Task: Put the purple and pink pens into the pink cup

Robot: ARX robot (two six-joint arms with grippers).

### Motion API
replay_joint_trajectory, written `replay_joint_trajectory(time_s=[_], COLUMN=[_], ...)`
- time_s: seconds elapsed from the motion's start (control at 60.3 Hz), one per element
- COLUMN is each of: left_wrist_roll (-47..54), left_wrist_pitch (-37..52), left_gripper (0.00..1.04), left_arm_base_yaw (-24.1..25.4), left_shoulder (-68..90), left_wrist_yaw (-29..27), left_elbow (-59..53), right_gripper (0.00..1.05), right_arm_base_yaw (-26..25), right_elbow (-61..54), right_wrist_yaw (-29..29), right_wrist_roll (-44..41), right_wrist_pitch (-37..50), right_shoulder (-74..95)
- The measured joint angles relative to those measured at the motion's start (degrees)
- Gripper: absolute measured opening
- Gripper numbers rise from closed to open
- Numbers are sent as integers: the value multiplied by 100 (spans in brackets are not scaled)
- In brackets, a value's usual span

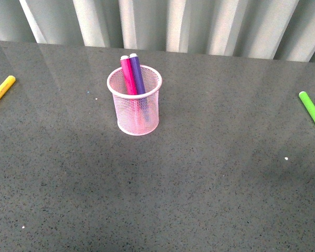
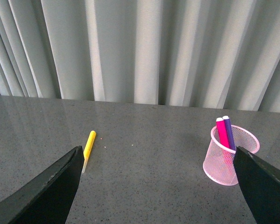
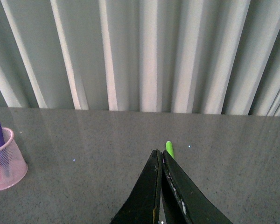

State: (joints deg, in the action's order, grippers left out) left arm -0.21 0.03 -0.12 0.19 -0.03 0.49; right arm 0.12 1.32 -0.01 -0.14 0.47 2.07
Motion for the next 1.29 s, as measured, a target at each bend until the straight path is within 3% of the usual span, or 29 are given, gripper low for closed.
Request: replay_joint_trajectory(time_s=[0.348, 0.531, 0.647, 0.879, 1.294], left_wrist_roll=[2, 2, 2, 2, 2], left_wrist_pitch=[0, 0, 0, 0, 0], left_gripper=[98, 98, 98, 98, 98], left_arm_base_yaw=[0, 0, 0, 0, 0], left_shoulder=[-2, -2, -2, -2, -2], left_wrist_yaw=[0, 2, 2, 0, 2], left_elbow=[0, 0, 0, 0, 0], right_gripper=[3, 34, 61, 100, 98], right_arm_base_yaw=[2, 2, 2, 2, 0], right_elbow=[0, 0, 0, 0, 0], right_wrist_yaw=[7, 7, 9, 7, 9], right_wrist_roll=[-2, 0, 0, 9, 11], right_wrist_pitch=[-44, -44, -44, -44, -44], right_shoulder=[-181, -181, -181, -181, -181])
